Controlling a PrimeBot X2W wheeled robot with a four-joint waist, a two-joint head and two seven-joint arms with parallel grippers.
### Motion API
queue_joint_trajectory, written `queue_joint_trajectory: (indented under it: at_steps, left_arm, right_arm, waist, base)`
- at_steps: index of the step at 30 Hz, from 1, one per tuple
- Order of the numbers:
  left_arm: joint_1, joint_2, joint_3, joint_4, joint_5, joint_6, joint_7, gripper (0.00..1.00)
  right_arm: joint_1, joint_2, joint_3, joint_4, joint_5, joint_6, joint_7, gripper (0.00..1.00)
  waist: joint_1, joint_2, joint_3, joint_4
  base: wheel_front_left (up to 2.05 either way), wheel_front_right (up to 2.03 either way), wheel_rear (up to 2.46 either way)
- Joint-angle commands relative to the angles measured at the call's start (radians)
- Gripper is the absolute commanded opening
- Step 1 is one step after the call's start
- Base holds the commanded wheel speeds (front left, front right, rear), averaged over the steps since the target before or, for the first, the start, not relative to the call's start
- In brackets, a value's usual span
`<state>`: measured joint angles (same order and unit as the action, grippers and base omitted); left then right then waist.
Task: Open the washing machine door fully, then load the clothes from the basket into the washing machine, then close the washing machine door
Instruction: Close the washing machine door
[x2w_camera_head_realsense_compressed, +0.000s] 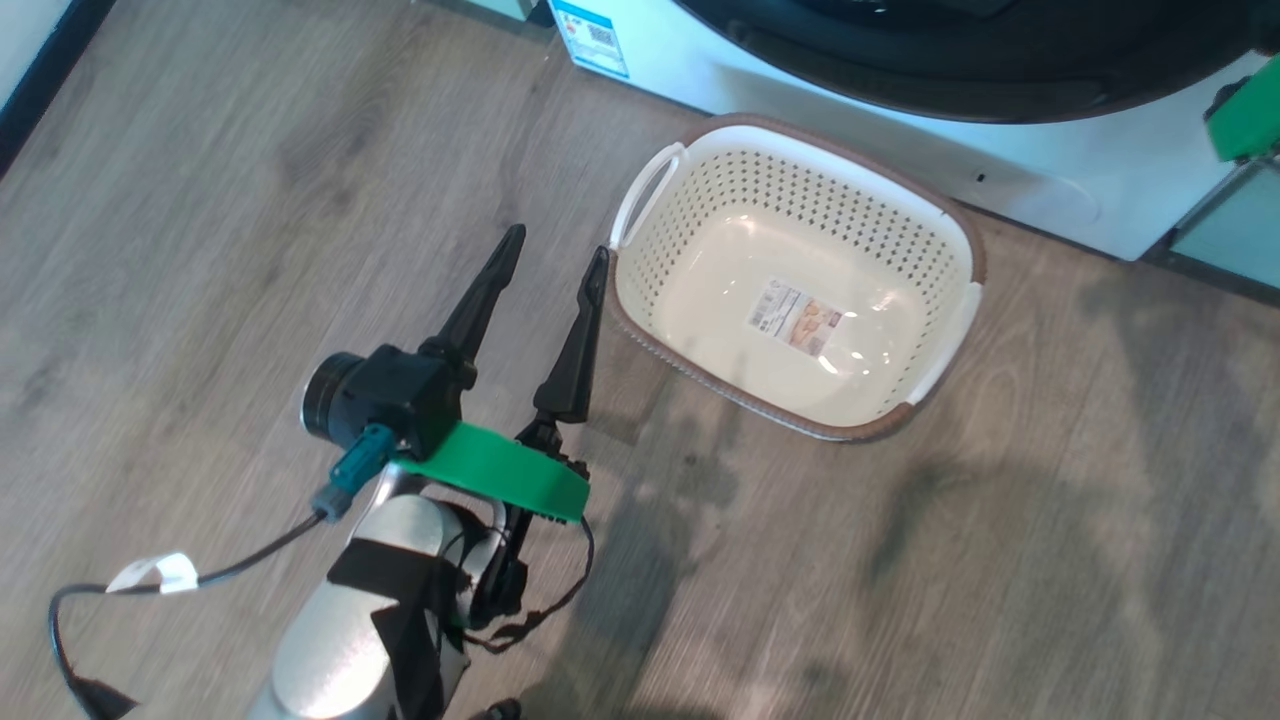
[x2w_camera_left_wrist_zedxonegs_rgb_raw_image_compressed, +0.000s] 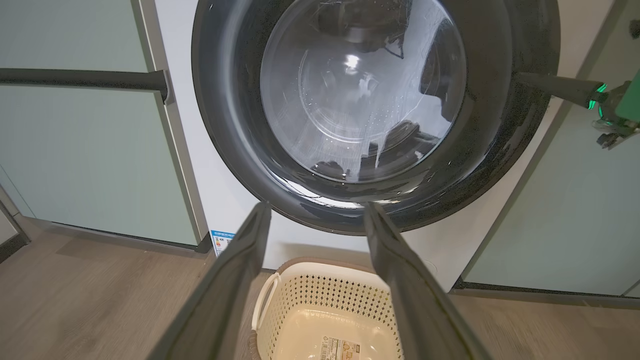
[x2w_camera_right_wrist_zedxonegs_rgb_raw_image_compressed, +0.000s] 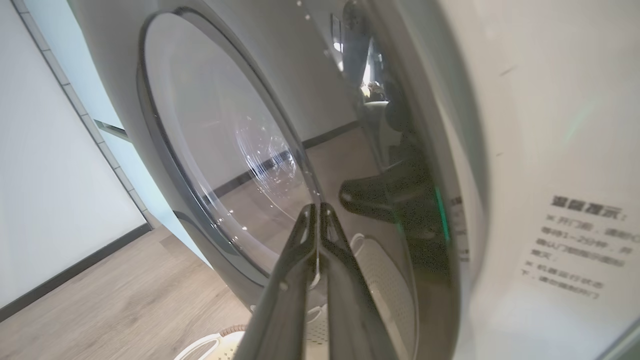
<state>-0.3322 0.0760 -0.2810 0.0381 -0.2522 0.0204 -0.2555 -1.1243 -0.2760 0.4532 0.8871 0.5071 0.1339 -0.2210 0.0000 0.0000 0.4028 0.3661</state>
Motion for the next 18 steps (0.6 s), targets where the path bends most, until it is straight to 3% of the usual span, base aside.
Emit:
queue_joint_trajectory:
  at_steps: [1, 10, 17, 18]
  left_arm:
    - [-0.012, 0.011, 0.047, -0.029, 0.011, -0.001, -0.006, 1.0]
    - [0.016, 0.016, 0.087, -0.026, 0.031, -0.007, -0.006, 1.0]
    - [0.042, 0.032, 0.102, -0.004, 0.036, -0.013, -0.006, 1.0]
    - [0.045, 0.035, 0.102, 0.0, 0.036, -0.014, -0.006, 1.0]
  right_arm:
    - [0.021, 0.016, 0.008, -0.042, 0.009, -0.003, -0.014, 0.0]
    - [0.206, -0.009, 0.007, -0.201, 0.017, -0.003, -0.036, 0.0]
    - [0.411, -0.009, -0.103, -0.362, -0.033, -0.003, -0.039, 0.0]
    - [0.442, -0.006, -0.124, -0.386, -0.047, -0.003, -0.04, 0.05]
  waist:
    - [0.0, 0.0, -0.007, -0.008]
    - [0.0, 0.0, -0.043, -0.061]
    - [0.0, 0.0, -0.09, -0.11]
    - [0.0, 0.0, -0.097, -0.116]
  base:
    - [0.0, 0.0, 0.0]
    - [0.0, 0.0, 0.0]
    - [0.0, 0.0, 0.0]
    - [0.0, 0.0, 0.0]
